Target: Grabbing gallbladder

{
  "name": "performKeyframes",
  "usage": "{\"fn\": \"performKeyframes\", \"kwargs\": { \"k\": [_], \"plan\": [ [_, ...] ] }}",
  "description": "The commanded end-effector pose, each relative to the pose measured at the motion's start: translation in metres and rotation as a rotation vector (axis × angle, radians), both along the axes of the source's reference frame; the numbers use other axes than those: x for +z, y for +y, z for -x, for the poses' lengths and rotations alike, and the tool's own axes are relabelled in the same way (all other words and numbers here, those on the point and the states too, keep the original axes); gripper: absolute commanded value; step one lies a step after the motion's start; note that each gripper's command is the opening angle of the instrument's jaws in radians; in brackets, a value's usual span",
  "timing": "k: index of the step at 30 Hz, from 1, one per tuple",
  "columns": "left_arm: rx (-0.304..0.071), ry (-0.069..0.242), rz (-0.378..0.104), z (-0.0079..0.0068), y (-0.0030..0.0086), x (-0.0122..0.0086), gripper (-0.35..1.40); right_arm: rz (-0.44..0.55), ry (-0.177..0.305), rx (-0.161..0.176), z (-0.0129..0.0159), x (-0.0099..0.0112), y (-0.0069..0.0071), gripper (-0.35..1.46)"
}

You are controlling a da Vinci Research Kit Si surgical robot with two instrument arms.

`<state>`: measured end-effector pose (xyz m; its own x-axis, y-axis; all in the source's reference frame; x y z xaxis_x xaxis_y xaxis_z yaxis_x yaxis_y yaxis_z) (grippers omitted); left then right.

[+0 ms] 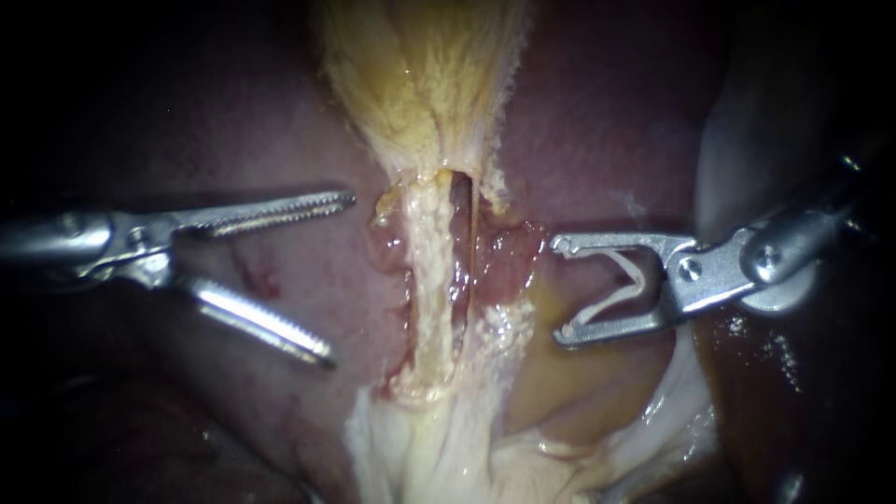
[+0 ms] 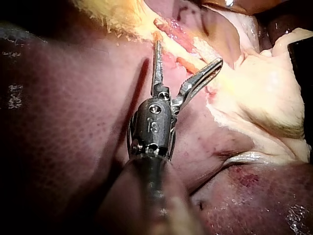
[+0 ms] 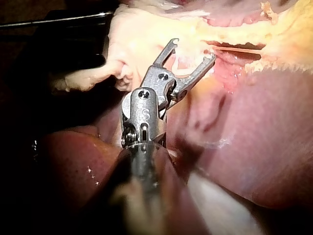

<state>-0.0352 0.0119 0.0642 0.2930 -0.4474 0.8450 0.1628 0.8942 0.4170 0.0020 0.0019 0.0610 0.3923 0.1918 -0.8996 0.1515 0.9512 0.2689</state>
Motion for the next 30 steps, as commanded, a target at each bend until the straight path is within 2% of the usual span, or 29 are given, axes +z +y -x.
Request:
{"fn": "performKeyframes", "kwargs": {
  "k": [1,5,11,15,18,23,26,30],
  "plan": [
    [-0.013,0.005,-0.009,0.0002,0.0002,0.0002,1.38,0.000,0.000,0.001,-0.0001,0.0000,0.0000,0.50],
    [-0.056,0.022,-0.030,0.0009,0.0015,0.0011,1.36,0.000,0.000,0.001,-0.0001,0.0000,0.0000,0.50],
    [-0.108,0.031,-0.085,0.0019,0.0021,0.0017,1.31,0.000,-0.001,0.001,-0.0002,0.0000,0.0000,0.50],
    [-0.123,0.041,-0.125,0.0023,0.0024,0.0019,1.13,0.000,-0.001,0.001,-0.0002,0.0000,0.0000,0.50],
    [-0.133,0.055,-0.166,0.0022,0.0026,0.0022,0.91,0.000,-0.001,0.001,-0.0002,0.0000,0.0000,0.50],
    [-0.149,0.091,-0.182,0.0021,0.0030,0.0027,0.62,0.000,-0.001,0.002,-0.0003,0.0000,0.0000,0.50],
    [-0.177,0.107,-0.202,0.0021,0.0031,0.0027,0.29,0.000,-0.001,0.002,-0.0003,0.0000,0.0000,0.50],
    [-0.196,0.138,-0.215,0.0020,0.0031,0.0029,-0.26,0.000,-0.001,0.002,-0.0003,0.0000,0.0000,0.50]
  ]
}}
